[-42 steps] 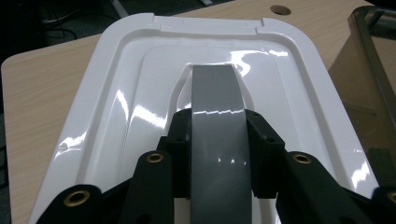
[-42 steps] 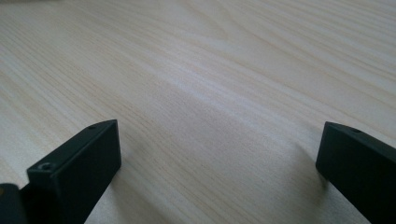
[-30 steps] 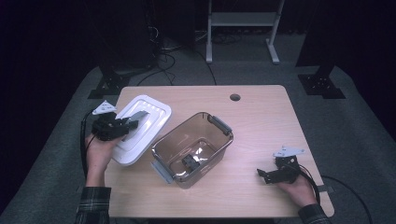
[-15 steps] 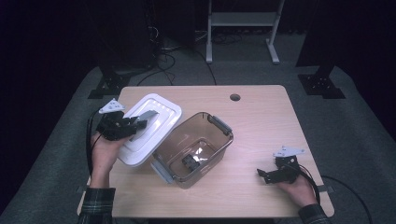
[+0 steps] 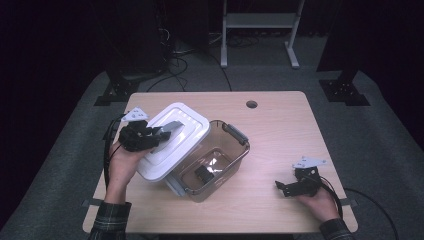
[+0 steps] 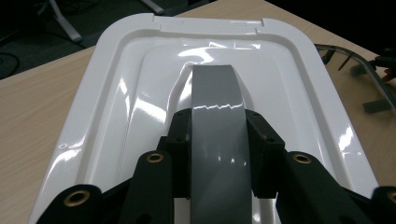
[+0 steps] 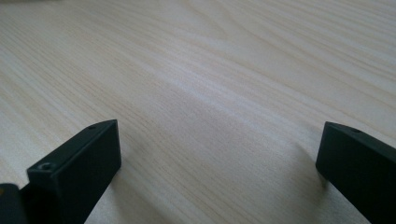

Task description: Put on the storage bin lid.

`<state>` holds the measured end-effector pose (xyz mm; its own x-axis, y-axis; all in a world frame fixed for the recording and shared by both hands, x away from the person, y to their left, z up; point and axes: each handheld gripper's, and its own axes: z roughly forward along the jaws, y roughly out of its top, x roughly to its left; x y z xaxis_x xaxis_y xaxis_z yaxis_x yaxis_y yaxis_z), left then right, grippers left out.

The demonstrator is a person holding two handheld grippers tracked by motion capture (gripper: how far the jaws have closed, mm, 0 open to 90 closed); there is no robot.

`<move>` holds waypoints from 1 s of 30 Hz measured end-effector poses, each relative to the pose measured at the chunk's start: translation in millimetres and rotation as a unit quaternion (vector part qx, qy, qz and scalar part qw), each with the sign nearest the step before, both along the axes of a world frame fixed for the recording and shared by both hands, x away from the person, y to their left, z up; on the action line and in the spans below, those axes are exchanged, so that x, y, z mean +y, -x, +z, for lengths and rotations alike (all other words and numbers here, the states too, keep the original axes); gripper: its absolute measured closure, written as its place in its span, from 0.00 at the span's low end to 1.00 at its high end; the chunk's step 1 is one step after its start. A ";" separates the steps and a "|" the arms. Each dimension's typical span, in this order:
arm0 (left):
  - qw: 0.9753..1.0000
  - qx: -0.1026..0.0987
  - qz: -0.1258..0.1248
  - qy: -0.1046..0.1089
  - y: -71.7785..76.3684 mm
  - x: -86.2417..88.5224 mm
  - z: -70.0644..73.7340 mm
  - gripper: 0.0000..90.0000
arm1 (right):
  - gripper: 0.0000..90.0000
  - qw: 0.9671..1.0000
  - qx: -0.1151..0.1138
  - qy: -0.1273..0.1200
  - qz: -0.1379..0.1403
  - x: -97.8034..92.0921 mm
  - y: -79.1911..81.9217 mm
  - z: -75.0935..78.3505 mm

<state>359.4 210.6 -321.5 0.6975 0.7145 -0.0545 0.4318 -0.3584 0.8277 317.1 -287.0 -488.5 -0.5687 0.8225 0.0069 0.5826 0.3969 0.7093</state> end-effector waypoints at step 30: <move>0.998 0.016 -0.063 -0.002 8.8 -54.8 -2.2 0.74 | 0.00 1.000 0.000 0.000 0.000 0.0 0.0 0.0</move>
